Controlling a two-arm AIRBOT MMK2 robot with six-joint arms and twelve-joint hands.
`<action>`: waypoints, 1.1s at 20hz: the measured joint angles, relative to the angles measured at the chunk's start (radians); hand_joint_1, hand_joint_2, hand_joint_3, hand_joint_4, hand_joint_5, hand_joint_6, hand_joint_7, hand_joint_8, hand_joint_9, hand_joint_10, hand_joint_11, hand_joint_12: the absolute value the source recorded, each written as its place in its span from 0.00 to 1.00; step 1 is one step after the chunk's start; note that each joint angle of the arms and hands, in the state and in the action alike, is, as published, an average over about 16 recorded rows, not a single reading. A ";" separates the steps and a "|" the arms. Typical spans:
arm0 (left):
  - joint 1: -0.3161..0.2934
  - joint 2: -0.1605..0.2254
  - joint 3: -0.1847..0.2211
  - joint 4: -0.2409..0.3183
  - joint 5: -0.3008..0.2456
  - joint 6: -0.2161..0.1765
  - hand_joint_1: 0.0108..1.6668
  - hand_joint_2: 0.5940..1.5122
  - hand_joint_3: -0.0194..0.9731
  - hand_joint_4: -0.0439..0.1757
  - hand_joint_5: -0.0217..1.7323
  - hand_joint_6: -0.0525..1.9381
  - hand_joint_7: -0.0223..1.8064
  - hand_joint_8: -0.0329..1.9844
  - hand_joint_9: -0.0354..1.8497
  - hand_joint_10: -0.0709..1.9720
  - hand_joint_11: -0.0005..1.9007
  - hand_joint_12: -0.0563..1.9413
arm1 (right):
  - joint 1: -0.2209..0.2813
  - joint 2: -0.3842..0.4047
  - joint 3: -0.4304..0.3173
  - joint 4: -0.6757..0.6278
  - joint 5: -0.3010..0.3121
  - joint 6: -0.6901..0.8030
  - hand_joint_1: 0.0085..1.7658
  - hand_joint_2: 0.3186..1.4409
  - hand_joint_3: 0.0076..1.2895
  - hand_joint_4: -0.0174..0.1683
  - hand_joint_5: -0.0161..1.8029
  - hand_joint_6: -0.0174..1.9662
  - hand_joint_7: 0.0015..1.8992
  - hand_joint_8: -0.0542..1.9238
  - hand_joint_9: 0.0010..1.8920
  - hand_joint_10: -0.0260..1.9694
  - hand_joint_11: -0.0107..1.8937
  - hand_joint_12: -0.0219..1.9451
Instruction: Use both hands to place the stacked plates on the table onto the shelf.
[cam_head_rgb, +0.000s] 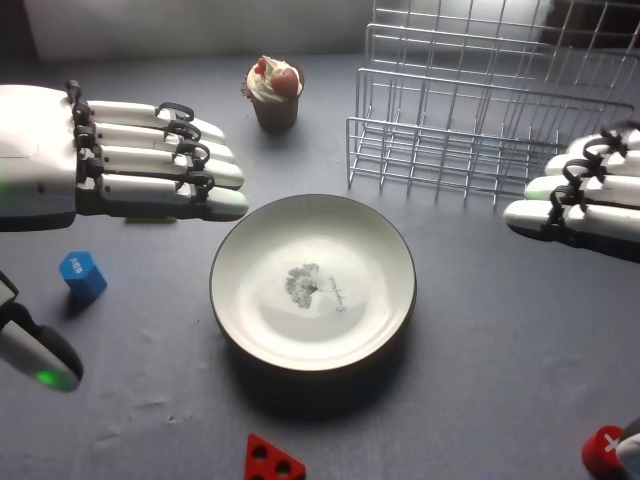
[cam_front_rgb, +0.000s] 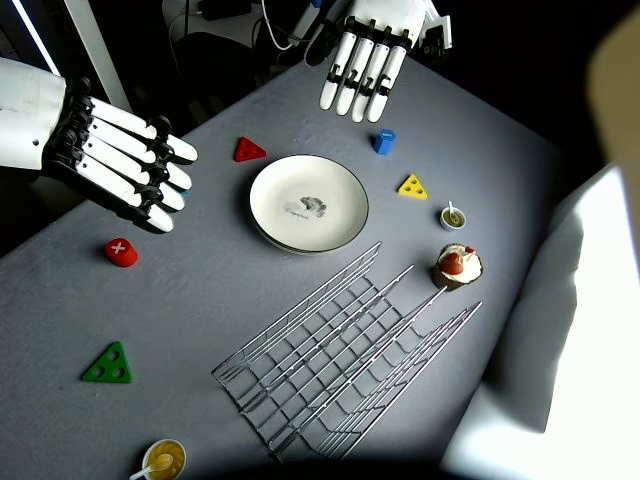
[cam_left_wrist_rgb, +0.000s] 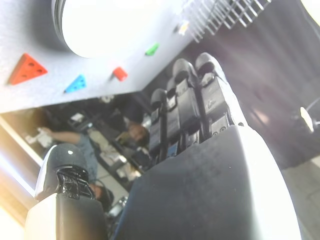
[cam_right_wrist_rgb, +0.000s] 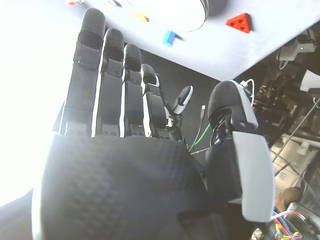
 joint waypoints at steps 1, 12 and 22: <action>0.000 0.000 0.000 0.000 0.000 -0.001 0.10 0.23 0.03 0.19 0.06 0.03 0.06 0.01 0.06 0.04 0.02 0.08 | 0.000 0.000 0.000 0.000 0.000 0.000 0.03 0.46 0.02 0.11 0.04 0.02 0.05 0.04 0.05 0.02 0.06 0.04; 0.001 -0.003 0.017 -0.030 -0.027 0.025 0.06 0.24 0.02 0.19 0.05 0.03 0.06 0.01 0.06 0.03 0.03 0.07 | 0.000 -0.006 -0.008 -0.001 -0.023 0.000 0.02 0.49 0.01 0.11 0.04 0.01 0.05 0.03 0.05 0.01 0.05 0.02; 0.016 -0.010 0.051 0.001 -0.125 0.069 0.03 0.27 0.02 0.21 0.06 0.03 0.07 0.02 0.07 0.03 0.04 0.06 | -0.019 -0.012 -0.012 0.039 -0.010 -0.003 0.01 0.49 0.01 0.10 0.05 0.01 0.06 0.03 0.06 0.01 0.06 0.02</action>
